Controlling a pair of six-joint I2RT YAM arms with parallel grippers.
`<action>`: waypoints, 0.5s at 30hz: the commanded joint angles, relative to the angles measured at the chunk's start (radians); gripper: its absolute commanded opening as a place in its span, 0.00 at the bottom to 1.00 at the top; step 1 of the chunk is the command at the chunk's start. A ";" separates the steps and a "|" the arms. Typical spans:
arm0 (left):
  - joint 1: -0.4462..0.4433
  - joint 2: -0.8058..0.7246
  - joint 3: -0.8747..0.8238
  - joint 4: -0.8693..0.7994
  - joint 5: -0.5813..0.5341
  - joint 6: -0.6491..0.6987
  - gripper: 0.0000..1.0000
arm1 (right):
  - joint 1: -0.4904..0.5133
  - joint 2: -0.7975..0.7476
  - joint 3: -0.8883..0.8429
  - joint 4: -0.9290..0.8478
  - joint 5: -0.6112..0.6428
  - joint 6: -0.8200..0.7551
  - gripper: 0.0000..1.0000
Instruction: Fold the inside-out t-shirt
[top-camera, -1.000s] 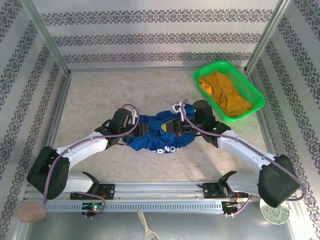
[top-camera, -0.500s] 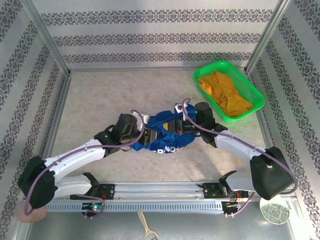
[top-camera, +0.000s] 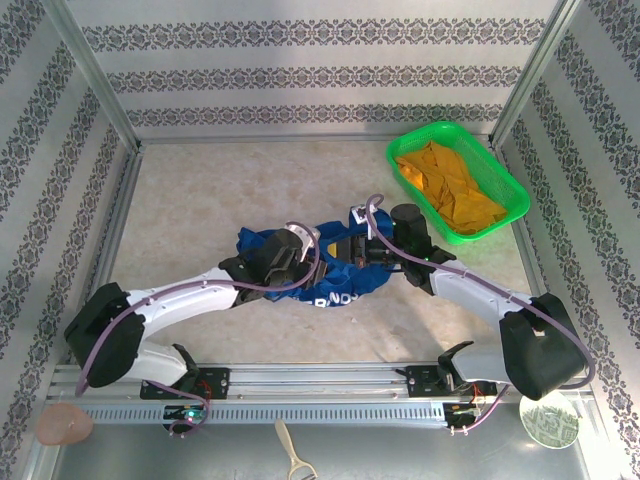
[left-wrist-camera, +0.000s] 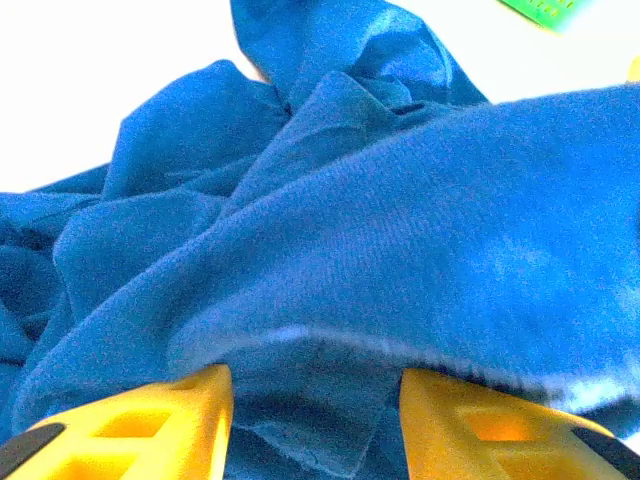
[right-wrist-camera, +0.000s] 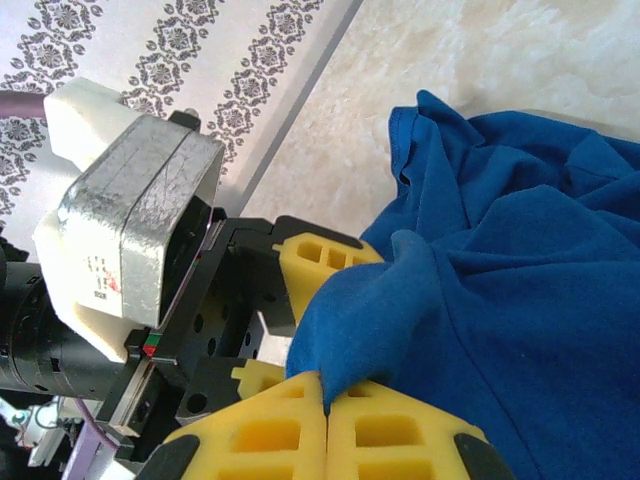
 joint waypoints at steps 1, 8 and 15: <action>-0.010 0.035 0.045 0.020 -0.057 0.034 0.44 | -0.007 -0.017 -0.011 0.042 -0.002 0.003 0.00; -0.004 0.008 0.125 -0.074 -0.132 0.090 0.00 | -0.051 -0.029 -0.016 0.040 0.041 0.025 0.00; 0.087 -0.218 0.239 -0.149 0.080 0.077 0.00 | -0.139 -0.001 0.012 0.049 0.104 0.096 0.00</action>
